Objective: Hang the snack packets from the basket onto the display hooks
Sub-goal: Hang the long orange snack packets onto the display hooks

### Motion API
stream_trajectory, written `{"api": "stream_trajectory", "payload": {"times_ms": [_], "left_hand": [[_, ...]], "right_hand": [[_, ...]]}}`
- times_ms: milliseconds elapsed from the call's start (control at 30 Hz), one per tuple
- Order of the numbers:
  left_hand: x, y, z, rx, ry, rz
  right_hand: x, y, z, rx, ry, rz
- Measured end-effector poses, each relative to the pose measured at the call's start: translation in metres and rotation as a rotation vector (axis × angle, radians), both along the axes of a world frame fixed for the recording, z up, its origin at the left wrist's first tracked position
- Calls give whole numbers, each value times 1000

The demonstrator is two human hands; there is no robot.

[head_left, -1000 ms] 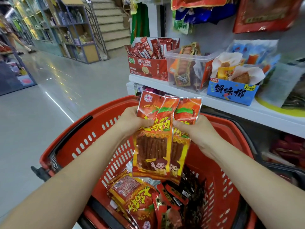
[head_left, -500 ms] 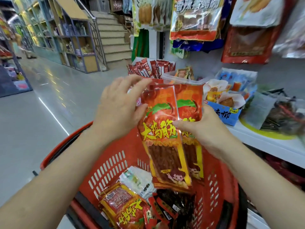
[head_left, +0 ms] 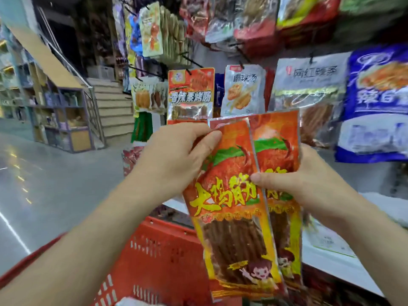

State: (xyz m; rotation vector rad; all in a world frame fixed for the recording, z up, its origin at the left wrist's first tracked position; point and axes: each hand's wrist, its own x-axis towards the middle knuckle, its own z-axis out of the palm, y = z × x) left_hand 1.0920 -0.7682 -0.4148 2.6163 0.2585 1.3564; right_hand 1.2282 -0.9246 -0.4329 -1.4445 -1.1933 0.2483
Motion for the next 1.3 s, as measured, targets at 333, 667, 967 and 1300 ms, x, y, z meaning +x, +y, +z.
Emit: {"api": "stream_trajectory", "payload": {"times_ms": [333,667,967,1300], "left_hand": [[88,-113,17,-242,-93,-233],[191,-226,15,-378,-11,-312],[263,-284,30,-337,232,-341],[279,-269,33,-193,348,-462]], "right_hand": [[75,-134,1,121,69,-118],[174,-238,-12,135,261,-110],[237,-296,-9,367,-19,-442],[261,-309,18,462,36,-449]]}}
